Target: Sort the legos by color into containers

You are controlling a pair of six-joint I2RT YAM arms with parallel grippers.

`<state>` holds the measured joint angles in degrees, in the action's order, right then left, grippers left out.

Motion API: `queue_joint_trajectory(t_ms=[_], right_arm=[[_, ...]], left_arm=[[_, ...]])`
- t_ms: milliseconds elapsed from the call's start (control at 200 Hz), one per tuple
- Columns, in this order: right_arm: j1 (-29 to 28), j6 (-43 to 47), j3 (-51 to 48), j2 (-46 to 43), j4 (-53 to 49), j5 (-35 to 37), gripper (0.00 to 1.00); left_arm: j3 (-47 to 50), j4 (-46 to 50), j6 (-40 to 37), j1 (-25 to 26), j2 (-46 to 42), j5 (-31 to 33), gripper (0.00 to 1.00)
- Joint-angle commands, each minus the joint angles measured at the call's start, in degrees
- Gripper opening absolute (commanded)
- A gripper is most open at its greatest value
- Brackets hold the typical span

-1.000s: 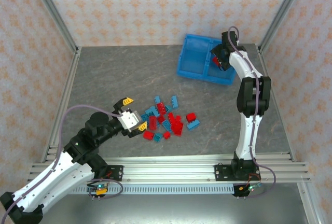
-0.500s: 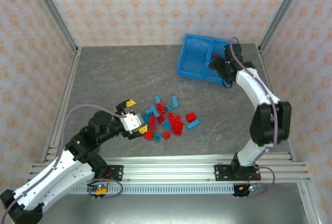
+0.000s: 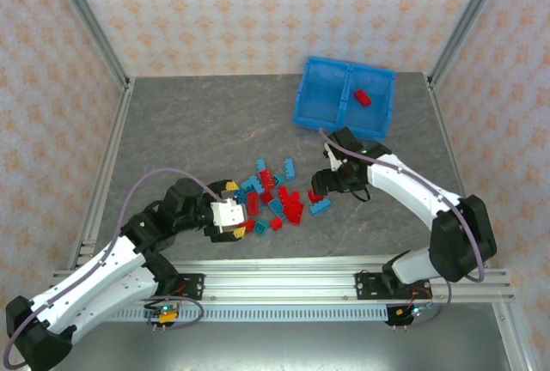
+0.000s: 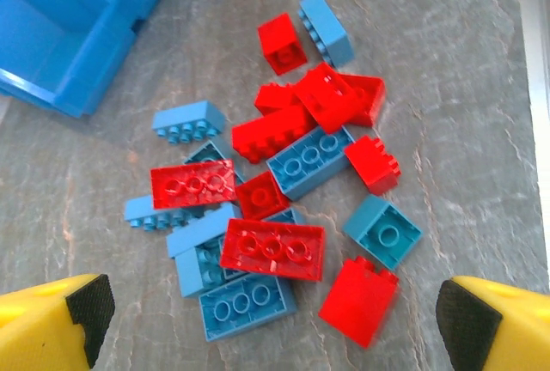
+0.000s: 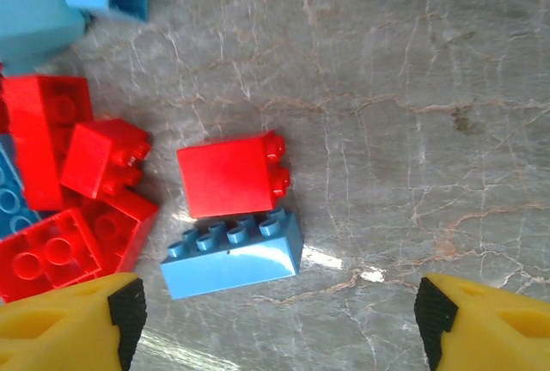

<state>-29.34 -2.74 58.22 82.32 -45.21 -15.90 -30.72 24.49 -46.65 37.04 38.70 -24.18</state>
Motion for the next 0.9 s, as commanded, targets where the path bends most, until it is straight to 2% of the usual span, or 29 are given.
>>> queue_joint_trajectory(t_ms=[0, 235, 410, 591, 706, 896], right_arm=[[-2.0, 4.2, 1.9, 3.9, -0.7, 0.7, 0.82], [-3.5, 4.8, 3.9, 11.7, 3.5, -0.6, 0.78], [-3.4, 4.8, 3.5, 15.0, 6.2, 0.8, 0.67], [-3.5, 3.5, 4.0, 17.9, 9.2, -1.2, 0.54], [-3.5, 2.7, 3.9, 17.5, 10.3, -0.3, 0.46], [-3.4, 0.3, 2.5, 10.7, 12.8, 2.3, 0.42]], left_arm=[[-1.9, 3.6, -3.3, 0.6, -0.2, 0.7, 1.0], [-1.1, 3.8, -4.2, 0.8, -1.7, 2.0, 1.0], [-1.2, 3.8, -4.4, 0.8, -1.8, 1.7, 1.0], [-1.2, 3.8, -4.6, 0.8, -2.0, 1.5, 1.0], [-1.1, 3.9, -4.7, 0.8, -2.2, 1.6, 1.0], [-0.4, 1.9, -3.7, 0.8, -3.0, 2.6, 1.0]])
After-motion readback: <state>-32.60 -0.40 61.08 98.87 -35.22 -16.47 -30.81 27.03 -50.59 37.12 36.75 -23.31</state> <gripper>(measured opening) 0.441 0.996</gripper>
